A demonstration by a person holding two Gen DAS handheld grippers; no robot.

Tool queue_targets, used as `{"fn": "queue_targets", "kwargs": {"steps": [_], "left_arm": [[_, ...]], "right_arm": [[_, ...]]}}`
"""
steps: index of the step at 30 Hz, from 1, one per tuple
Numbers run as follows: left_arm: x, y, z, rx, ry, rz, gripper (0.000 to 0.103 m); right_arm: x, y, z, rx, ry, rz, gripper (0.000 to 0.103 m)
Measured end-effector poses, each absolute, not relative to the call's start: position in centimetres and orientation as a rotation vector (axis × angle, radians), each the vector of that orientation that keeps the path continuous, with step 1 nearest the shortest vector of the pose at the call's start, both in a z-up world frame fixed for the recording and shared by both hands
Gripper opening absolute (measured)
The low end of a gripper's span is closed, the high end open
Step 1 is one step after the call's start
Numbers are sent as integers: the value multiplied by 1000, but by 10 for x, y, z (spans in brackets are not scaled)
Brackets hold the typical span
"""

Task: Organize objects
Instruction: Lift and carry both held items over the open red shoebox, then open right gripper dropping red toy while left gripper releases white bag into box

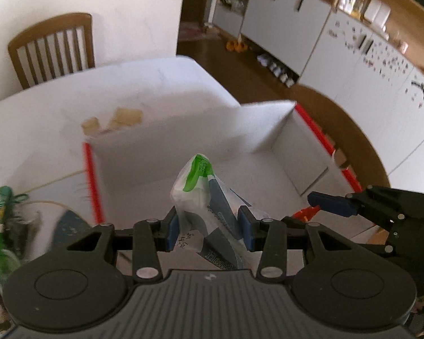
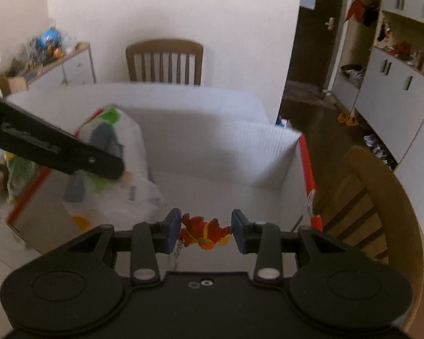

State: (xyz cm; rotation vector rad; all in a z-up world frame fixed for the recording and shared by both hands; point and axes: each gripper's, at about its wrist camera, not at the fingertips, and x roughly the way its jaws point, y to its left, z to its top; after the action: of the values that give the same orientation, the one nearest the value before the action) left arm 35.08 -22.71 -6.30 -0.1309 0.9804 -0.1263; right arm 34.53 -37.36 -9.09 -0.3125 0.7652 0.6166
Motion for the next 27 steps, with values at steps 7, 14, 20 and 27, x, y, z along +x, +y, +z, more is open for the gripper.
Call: {"fn": "queue_targets", "kwargs": {"steps": [7, 14, 20, 27], "left_arm": [[374, -242, -102, -62, 1105, -106, 44], [390, -243, -121, -44, 1190, -87, 47], [395, -235, -126, -74, 1206, -49, 58], [395, -235, -127, -111, 1226, -53, 70]], "right_arm": [[353, -368, -108, -388, 844, 688, 37], [358, -359, -110, -443, 889, 726, 38], [370, -357, -113, -465, 930, 719, 38], [375, -357, -111, -457, 942, 740, 49]]}}
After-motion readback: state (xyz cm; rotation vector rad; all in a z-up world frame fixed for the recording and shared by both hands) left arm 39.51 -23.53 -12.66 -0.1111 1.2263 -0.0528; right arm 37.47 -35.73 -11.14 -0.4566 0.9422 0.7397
